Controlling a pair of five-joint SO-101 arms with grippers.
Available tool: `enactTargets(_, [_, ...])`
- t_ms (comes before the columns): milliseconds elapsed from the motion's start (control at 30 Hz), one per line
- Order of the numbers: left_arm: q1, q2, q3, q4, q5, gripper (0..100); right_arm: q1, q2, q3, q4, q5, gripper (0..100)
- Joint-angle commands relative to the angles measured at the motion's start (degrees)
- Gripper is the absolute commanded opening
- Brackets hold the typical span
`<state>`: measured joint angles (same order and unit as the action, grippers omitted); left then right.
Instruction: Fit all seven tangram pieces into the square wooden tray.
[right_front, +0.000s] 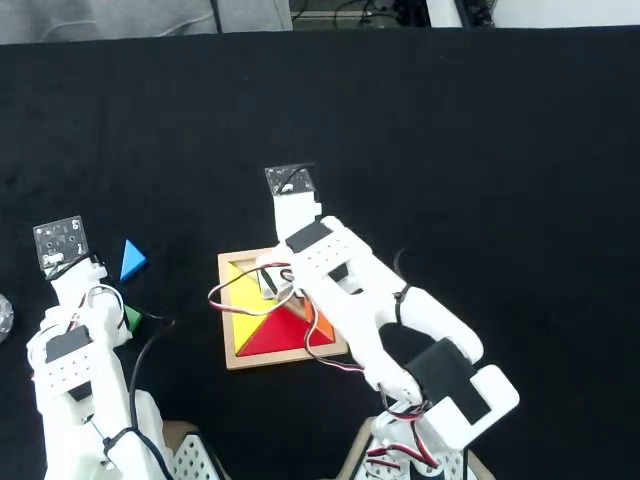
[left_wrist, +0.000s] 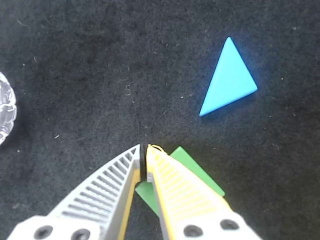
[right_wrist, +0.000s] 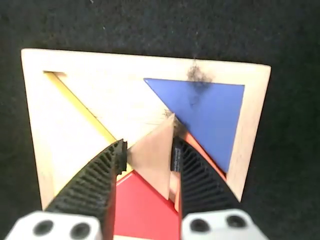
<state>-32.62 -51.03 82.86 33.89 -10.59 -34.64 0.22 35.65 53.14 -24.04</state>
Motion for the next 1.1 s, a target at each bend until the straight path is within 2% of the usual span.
enactTargets(0, [0.75, -0.70, -2.42, 0.09, -0.26, 3, -0.26, -3.30, -0.13, -0.44, -0.79, 3.7])
enactTargets(67, [0.75, -0.70, -2.42, 0.09, -0.26, 3, -0.44, -3.30, -0.04, -0.35, -0.79, 6.4])
enactTargets(233, [0.75, -0.70, -2.42, 0.09, -0.26, 3, -0.79, -3.30, 0.40, 1.93, -1.67, 24.5])
enactTargets(300, [0.75, -0.70, -2.42, 0.09, -0.26, 3, -1.58, -3.38, 0.40, 2.20, -2.11, 27.2])
enactTargets(433, [1.27, -0.70, -2.42, 0.09, -0.26, 3, -2.81, -6.37, 0.31, 2.20, -2.02, 22.0])
enactTargets(633, [1.27, -0.70, -2.42, 0.09, -0.26, 3, -1.05, -20.35, 0.92, 4.66, -1.93, 9.6])
enactTargets(733, [1.27, -0.70, -2.42, 0.09, -0.26, 3, 0.79, -23.78, 1.36, 0.88, 0.62, 5.4])
enactTargets(933, [1.27, -0.70, -2.42, 0.09, -0.26, 3, 4.04, -15.34, 1.89, -6.24, 14.42, 1.1])
enactTargets(1067, [1.27, -0.70, -2.42, 0.09, -0.26, 3, 6.42, -6.81, -1.19, -6.42, 15.38, 1.1])
